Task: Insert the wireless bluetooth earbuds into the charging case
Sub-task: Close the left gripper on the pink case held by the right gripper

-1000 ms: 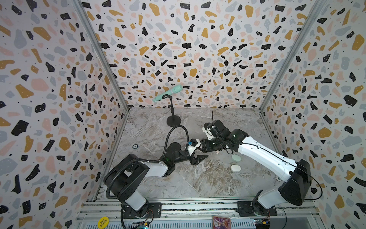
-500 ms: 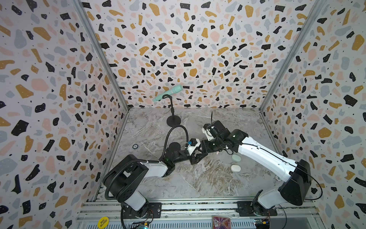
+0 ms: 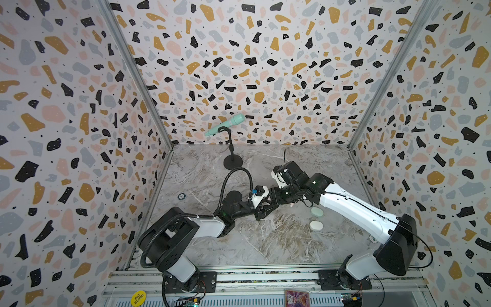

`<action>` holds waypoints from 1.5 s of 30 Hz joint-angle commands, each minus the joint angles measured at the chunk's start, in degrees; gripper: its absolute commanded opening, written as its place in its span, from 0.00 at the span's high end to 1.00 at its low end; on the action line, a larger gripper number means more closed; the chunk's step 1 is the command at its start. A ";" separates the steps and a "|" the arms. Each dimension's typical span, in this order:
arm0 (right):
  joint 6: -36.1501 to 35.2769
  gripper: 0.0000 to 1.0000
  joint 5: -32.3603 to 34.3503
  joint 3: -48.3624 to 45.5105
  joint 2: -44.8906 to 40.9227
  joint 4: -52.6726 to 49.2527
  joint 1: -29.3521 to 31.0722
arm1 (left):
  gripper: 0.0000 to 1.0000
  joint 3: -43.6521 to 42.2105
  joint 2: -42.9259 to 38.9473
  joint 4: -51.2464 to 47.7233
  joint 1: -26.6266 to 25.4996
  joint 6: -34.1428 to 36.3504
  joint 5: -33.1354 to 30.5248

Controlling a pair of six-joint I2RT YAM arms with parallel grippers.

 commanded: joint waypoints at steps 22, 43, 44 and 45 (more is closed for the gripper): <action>1.61 0.38 -2.65 -0.54 -3.61 0.96 -0.60 | 0.45 -0.78 -2.37 6.25 -0.33 -0.11 0.02; 2.19 0.39 -3.67 -0.74 -5.37 1.83 -1.31 | 0.45 -0.39 -1.64 6.61 -0.33 -0.88 1.86; 2.14 0.39 -3.79 -0.79 -5.29 1.90 -1.29 | 0.45 -0.45 -1.76 6.65 -0.33 -0.91 1.78; 2.14 0.39 -3.74 -0.87 -5.35 1.84 -1.31 | 0.45 -0.46 -1.93 6.70 -0.29 -0.87 1.75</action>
